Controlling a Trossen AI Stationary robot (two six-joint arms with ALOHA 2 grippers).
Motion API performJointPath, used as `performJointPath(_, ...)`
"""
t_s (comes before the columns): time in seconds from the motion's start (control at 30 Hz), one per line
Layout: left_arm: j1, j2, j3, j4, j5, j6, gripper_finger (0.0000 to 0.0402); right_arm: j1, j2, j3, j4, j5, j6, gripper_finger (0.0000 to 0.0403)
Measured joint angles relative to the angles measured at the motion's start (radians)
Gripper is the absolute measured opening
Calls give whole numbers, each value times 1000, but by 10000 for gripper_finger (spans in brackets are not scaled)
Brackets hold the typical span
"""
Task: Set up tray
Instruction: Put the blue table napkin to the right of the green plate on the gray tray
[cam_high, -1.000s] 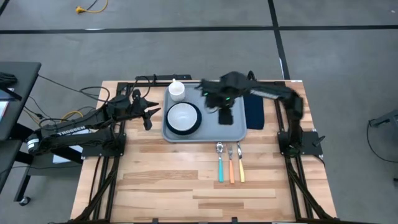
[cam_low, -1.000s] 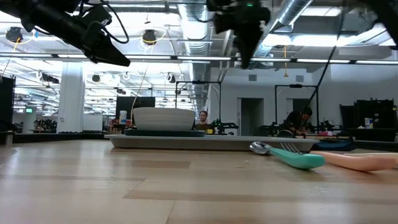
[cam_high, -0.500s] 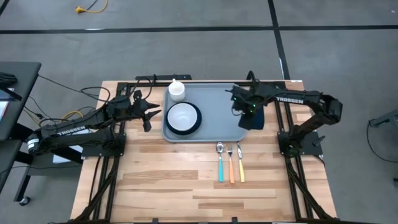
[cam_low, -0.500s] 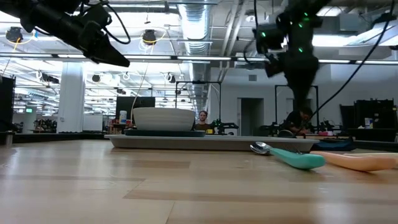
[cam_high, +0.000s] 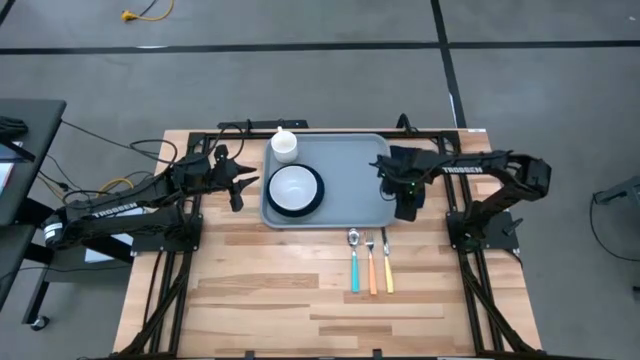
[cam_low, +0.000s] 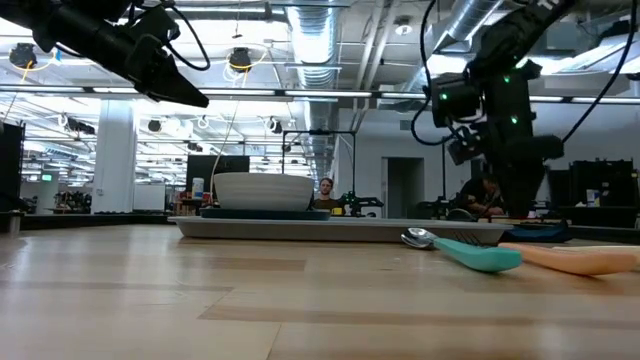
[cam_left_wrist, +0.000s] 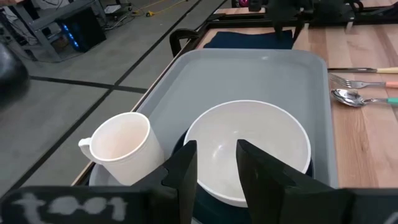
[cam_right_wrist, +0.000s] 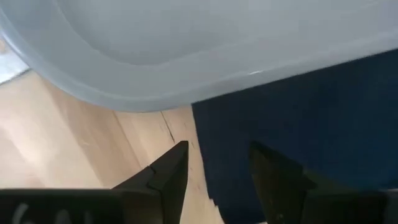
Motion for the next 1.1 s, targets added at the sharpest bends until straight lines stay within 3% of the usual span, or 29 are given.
performJointPath(0.37, 0, 0, 0, 3, 0, -7, 103, 0, -3, -143, 185, 54, -34, 165)
performJointPath(0.57, 0, 0, 0, 11, 0, -8, 103, -2, -3, -155, 201, 91, -34, 159)
performJointPath(0.67, 0, 0, 0, 10, 0, -8, 103, -13, -3, -156, 204, 92, -30, 124)
performJointPath(0.83, 0, 0, 0, 9, 0, -13, 103, -40, 0, -156, 225, 147, -30, 15)
performJointPath(1.1, 0, 0, 0, 8, 1, -18, 103, -75, 5, -118, 154, 300, 74, 5)
